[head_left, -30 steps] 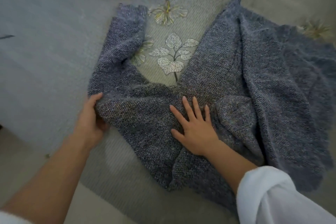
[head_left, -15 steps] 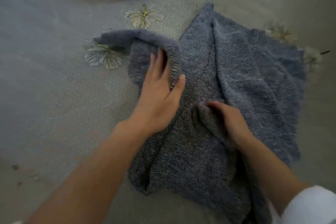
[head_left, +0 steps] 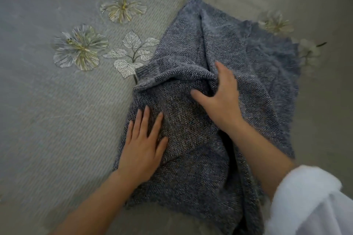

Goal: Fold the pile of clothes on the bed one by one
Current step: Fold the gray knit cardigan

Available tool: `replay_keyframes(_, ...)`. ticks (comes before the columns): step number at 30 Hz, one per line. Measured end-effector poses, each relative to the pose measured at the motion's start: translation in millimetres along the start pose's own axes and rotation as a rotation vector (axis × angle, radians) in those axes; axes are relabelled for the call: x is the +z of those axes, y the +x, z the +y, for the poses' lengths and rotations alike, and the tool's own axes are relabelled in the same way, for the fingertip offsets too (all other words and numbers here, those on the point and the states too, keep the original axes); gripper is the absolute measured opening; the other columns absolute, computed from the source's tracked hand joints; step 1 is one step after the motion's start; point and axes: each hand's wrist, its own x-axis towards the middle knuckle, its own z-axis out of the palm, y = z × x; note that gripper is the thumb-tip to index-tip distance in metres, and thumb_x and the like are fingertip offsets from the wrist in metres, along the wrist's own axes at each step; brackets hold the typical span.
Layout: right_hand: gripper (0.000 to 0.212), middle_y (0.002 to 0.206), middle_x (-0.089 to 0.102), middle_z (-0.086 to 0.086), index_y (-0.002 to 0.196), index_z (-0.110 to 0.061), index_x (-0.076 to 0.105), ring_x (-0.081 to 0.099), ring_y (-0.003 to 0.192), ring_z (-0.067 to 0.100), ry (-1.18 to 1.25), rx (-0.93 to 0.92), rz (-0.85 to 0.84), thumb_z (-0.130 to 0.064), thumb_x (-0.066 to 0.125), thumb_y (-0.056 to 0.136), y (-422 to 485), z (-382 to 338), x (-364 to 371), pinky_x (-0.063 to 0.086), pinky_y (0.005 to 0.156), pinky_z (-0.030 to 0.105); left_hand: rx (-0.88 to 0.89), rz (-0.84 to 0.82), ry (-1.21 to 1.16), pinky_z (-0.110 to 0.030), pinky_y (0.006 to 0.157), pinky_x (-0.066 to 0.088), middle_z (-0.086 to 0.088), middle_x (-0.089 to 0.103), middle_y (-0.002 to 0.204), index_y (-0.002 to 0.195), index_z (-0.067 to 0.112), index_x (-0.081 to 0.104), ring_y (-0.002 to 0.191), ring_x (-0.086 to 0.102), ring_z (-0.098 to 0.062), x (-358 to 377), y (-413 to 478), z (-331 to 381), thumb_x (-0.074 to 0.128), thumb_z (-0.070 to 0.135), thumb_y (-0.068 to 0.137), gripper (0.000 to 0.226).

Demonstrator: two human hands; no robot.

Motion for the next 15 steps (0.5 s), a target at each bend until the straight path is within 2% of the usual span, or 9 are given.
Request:
replay_keyframes(2,0.069,0.139,0.044,-0.003,0.142,-0.027,0.037,0.036,0.130,0.016,-0.065,-0.027,-0.003,-0.043,0.067,0.081,21,-17,10,0.026,0.109,0.042,0.009,-0.020,0.002,-0.032,0.113,-0.021,0.003,-0.037,0.151,0.143,0.038,-0.026,0.138,-0.035,-0.014,4,2,-1,-0.003,0.063,0.089,0.064)
replay_keyframes(3,0.052,0.124,0.055,-0.003,0.131,-0.028,0.051,0.047,0.118,0.016,-0.031,-0.001,-0.027,-0.039,0.066,0.082,31,-26,12,0.034,0.104,0.040,0.009,-0.020,-0.014,-0.030,0.110,-0.025,0.003,-0.036,0.152,0.143,0.038,-0.026,0.138,-0.036,-0.014,6,4,1,-0.002,0.063,0.088,0.064)
replay_keyframes(5,0.012,0.088,0.066,-0.003,0.095,-0.023,0.068,0.060,0.086,0.016,0.140,0.081,-0.024,-0.026,0.064,0.084,51,-38,11,0.048,0.081,0.035,-0.005,-0.013,-0.038,-0.029,0.106,-0.029,0.003,-0.035,0.152,0.142,0.039,-0.027,0.137,-0.037,-0.014,8,8,5,0.002,0.062,0.088,0.066)
replay_keyframes(7,0.010,0.079,0.066,0.000,0.079,-0.018,0.065,0.060,0.076,0.017,0.384,0.224,0.154,-0.019,0.060,0.087,69,-36,-5,0.051,0.072,0.035,-0.026,-0.007,-0.028,-0.033,0.108,-0.027,0.002,-0.036,0.151,0.141,0.039,-0.029,0.136,-0.039,-0.016,9,10,8,0.004,0.062,0.086,0.068)
replay_keyframes(9,0.016,0.083,0.065,0.002,0.077,-0.019,0.061,0.060,0.077,0.018,0.682,0.398,0.390,-0.019,0.055,0.091,83,-16,-30,0.050,0.070,0.035,-0.042,-0.008,-0.025,-0.039,0.112,-0.021,0.002,-0.037,0.150,0.140,0.037,-0.031,0.136,-0.039,-0.018,10,12,10,0.003,0.061,0.085,0.069)
replay_keyframes(11,0.013,0.086,0.065,0.004,0.082,-0.015,0.063,0.061,0.080,0.020,0.841,0.540,0.480,-0.016,0.054,0.090,87,23,-52,0.050,0.069,0.036,-0.057,-0.016,-0.022,-0.040,0.112,-0.020,0.002,-0.036,0.151,0.140,0.038,-0.031,0.136,-0.038,-0.017,10,11,11,0.003,0.059,0.084,0.069)
replay_keyframes(13,0.018,0.100,0.067,0.007,0.104,-0.008,0.063,0.064,0.091,0.022,0.818,0.709,0.399,-0.014,0.056,0.090,77,68,-63,0.054,0.076,0.037,-0.069,-0.024,-0.022,-0.038,0.111,-0.021,0.002,-0.033,0.152,0.142,0.038,-0.028,0.137,-0.037,-0.017,10,11,12,0.002,0.059,0.083,0.069)
replay_keyframes(14,0.023,0.107,0.066,0.007,0.112,-0.007,0.060,0.064,0.095,0.023,0.786,0.805,0.322,-0.013,0.057,0.091,71,88,-66,0.057,0.075,0.038,-0.075,-0.030,-0.019,-0.039,0.111,-0.021,0.001,-0.032,0.153,0.142,0.038,-0.027,0.137,-0.037,-0.016,9,10,12,0.002,0.059,0.083,0.070)
replay_keyframes(15,0.019,0.106,0.065,0.006,0.110,-0.009,0.059,0.065,0.093,0.022,0.758,0.864,0.248,-0.012,0.056,0.092,67,104,-68,0.058,0.067,0.036,-0.086,-0.034,-0.021,-0.040,0.112,-0.020,0.001,-0.030,0.154,0.142,0.038,-0.027,0.136,-0.038,-0.015,8,11,13,0.002,0.060,0.082,0.070)
